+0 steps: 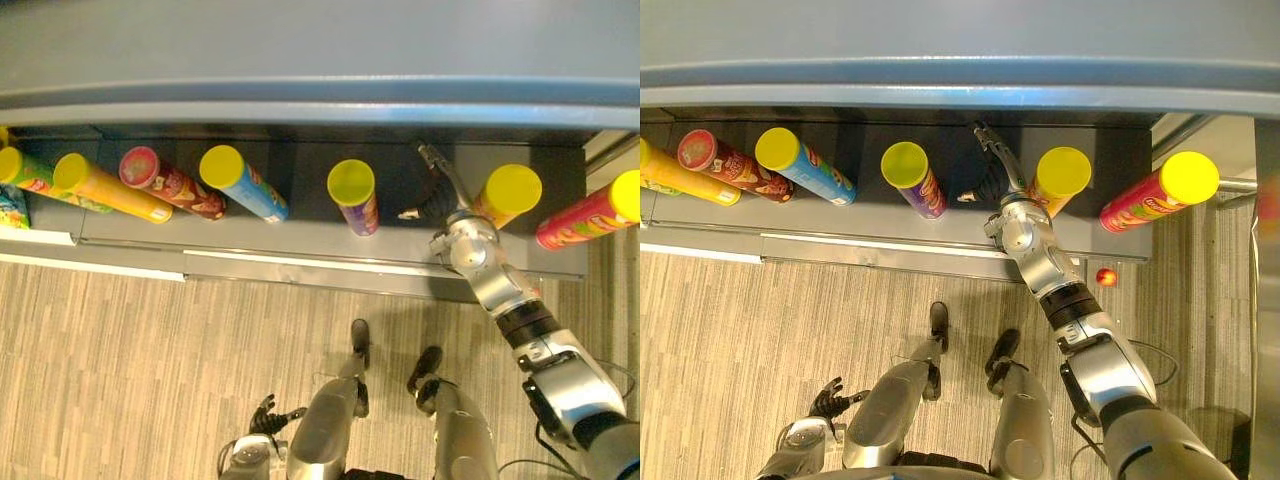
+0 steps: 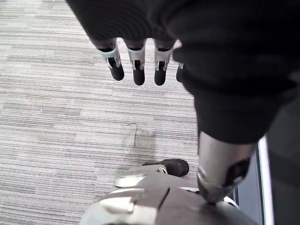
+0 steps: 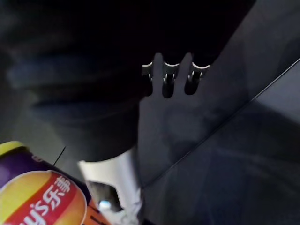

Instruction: Put the gum and the chips on the shelf.

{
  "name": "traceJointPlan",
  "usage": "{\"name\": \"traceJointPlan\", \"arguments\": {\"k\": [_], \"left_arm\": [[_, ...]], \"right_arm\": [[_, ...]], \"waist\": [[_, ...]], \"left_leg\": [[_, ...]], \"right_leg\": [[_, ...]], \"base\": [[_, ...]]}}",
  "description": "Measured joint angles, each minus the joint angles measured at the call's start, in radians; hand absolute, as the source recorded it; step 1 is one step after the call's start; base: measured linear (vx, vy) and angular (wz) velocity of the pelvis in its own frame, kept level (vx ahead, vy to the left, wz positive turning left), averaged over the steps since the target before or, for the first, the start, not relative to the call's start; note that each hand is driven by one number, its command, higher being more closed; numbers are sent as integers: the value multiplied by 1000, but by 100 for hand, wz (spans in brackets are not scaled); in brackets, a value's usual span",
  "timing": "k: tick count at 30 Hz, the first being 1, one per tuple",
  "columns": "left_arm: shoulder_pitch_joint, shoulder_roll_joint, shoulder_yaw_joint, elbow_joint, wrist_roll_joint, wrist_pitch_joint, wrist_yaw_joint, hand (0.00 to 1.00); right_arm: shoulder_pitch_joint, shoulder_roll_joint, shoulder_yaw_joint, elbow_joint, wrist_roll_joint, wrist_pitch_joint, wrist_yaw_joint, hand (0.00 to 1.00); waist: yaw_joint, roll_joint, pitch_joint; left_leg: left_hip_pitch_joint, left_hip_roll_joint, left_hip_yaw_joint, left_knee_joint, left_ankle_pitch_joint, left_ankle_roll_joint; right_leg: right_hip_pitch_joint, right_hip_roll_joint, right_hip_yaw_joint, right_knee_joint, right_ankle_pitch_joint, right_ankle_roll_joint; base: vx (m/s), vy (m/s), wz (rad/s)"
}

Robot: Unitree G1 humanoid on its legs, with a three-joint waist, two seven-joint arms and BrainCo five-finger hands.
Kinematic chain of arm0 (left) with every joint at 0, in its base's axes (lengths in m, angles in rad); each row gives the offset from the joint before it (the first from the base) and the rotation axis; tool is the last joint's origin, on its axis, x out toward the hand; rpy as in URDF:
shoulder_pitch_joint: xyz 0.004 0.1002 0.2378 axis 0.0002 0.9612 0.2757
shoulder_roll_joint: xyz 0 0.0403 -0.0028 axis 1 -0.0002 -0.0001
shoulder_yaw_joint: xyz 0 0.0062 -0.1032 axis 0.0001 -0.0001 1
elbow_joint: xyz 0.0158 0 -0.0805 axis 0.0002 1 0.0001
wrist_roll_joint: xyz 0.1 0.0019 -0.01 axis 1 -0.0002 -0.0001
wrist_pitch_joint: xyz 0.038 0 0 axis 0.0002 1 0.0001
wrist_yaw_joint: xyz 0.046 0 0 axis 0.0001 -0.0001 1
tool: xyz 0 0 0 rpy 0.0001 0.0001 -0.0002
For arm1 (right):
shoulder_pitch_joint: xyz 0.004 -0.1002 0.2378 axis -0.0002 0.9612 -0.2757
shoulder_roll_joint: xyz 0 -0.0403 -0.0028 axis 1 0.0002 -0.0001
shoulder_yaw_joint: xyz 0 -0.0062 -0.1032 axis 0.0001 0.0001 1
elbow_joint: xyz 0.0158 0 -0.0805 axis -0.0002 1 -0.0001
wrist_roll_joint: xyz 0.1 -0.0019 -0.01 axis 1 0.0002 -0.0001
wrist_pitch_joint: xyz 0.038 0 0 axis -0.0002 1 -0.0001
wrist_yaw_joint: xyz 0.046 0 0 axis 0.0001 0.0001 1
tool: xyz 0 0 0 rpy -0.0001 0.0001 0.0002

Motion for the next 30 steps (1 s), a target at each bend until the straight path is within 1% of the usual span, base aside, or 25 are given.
{"name": "traceJointPlan", "arguments": {"k": [7,9,13,17,23,26,27,30], "left_arm": [[1,1,4,-18,1,0,0,0],[2,1,14,-18,3,0,0,0],[2,0,27,-18,33,0,0,0],[3,4,42,-18,33,0,0,0],[3,5,43,-17,37,0,2,0],[3,5,43,-14,38,0,3,0],[4,5,47,-14,38,0,3,0],[7,4,64,-13,40,-2,3,0]], "right_arm": [[19,3,-20,-77,1,-10,1,0],[31,5,-22,-105,11,-21,2,0],[39,10,-22,-158,25,-24,7,0],[41,23,-14,-210,46,-25,10,0],[66,24,-12,-302,46,-25,12,0],[72,23,-8,-318,48,-25,33,0],[78,24,-5,-349,48,-27,38,0],[80,37,10,-417,48,-31,54,0]], "waist": [[-1,-5,1],[-1,-11,1],[-5,-19,0],[-21,-36,2],[-25,-37,2],[-27,-37,2],[-29,-39,1],[-45,-48,0]], "left_leg": [[8,3,4,0,0,0],[18,4,6,0,-3,-3],[19,5,9,0,-8,-10],[17,11,11,0,-9,-10],[22,14,20,0,-8,-10],[37,15,24,0,-11,-13],[39,16,26,0,-12,-15],[39,16,27,0,-13,-16]], "right_leg": [[13,7,4,-17,8,2],[22,7,5,-18,8,2],[22,9,7,-20,9,3],[24,16,8,-31,15,2],[25,19,14,-32,15,2],[39,22,17,-35,15,2],[41,22,18,-37,15,2],[41,23,18,-39,15,2]], "base": [[32,0,-3],[33,4,-2],[6,1,-1],[48,-3,-3],[52,-3,-4],[45,-2,-4],[33,4,-3],[11,2,-1]]}}
